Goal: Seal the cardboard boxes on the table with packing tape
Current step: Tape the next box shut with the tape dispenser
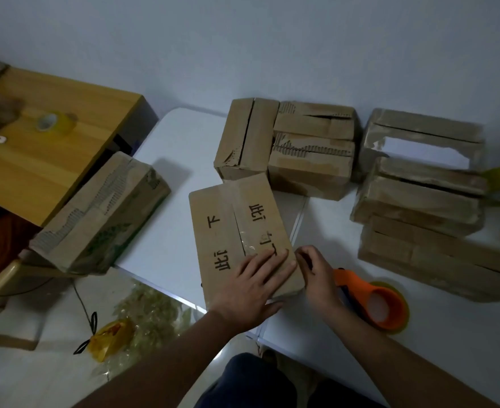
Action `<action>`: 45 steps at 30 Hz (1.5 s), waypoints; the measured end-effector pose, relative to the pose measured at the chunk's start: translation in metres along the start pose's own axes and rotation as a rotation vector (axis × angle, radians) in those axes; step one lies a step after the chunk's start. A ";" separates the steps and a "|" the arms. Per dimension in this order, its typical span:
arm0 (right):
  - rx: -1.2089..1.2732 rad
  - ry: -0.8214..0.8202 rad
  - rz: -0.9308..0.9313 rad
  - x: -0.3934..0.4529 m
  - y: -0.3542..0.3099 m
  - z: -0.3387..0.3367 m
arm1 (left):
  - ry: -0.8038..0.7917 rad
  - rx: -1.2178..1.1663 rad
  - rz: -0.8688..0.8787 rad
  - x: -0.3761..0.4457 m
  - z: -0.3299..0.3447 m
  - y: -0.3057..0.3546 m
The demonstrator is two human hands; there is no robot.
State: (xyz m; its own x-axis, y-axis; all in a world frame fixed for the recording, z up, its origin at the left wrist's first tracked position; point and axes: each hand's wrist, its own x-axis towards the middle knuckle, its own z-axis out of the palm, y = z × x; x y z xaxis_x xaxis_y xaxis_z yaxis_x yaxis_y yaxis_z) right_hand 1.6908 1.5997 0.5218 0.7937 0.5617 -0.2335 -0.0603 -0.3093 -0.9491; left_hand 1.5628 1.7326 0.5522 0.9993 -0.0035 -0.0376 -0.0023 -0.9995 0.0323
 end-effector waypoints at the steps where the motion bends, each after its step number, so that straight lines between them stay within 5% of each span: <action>1: -0.002 -0.011 -0.005 0.001 0.000 0.000 | 0.000 0.006 -0.002 0.000 0.000 0.000; 11: -0.075 -0.159 0.173 0.012 0.013 -0.007 | -0.022 -0.039 -0.020 -0.001 -0.002 0.001; 16: -0.028 -0.017 0.105 -0.026 -0.010 -0.024 | -0.007 -0.019 -0.013 0.000 -0.002 0.000; 22: 0.125 -0.260 0.276 -0.034 -0.053 -0.005 | -0.003 -0.005 -0.006 0.001 -0.001 0.001; 26: 0.011 -0.323 0.405 -0.015 -0.059 -0.009 | 0.002 -0.008 -0.020 0.001 -0.005 0.001; 33: -0.626 -0.491 -0.079 -0.019 -0.031 -0.068 | 0.031 -0.008 -0.010 0.001 -0.004 -0.001; 37: -0.777 -0.519 -0.287 0.000 -0.036 -0.069 | 0.017 0.012 -0.003 0.001 -0.005 -0.001; 45: -1.038 -0.590 -0.321 0.009 -0.040 -0.052 | 0.004 -0.006 0.001 0.001 -0.002 0.000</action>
State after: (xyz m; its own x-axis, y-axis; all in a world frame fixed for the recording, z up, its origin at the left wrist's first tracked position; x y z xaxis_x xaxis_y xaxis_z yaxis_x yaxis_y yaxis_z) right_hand 1.7317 1.5771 0.5685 0.2733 0.9010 -0.3368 0.8090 -0.4047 -0.4263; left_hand 1.5643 1.7329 0.5541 0.9994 -0.0039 -0.0336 -0.0026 -0.9993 0.0380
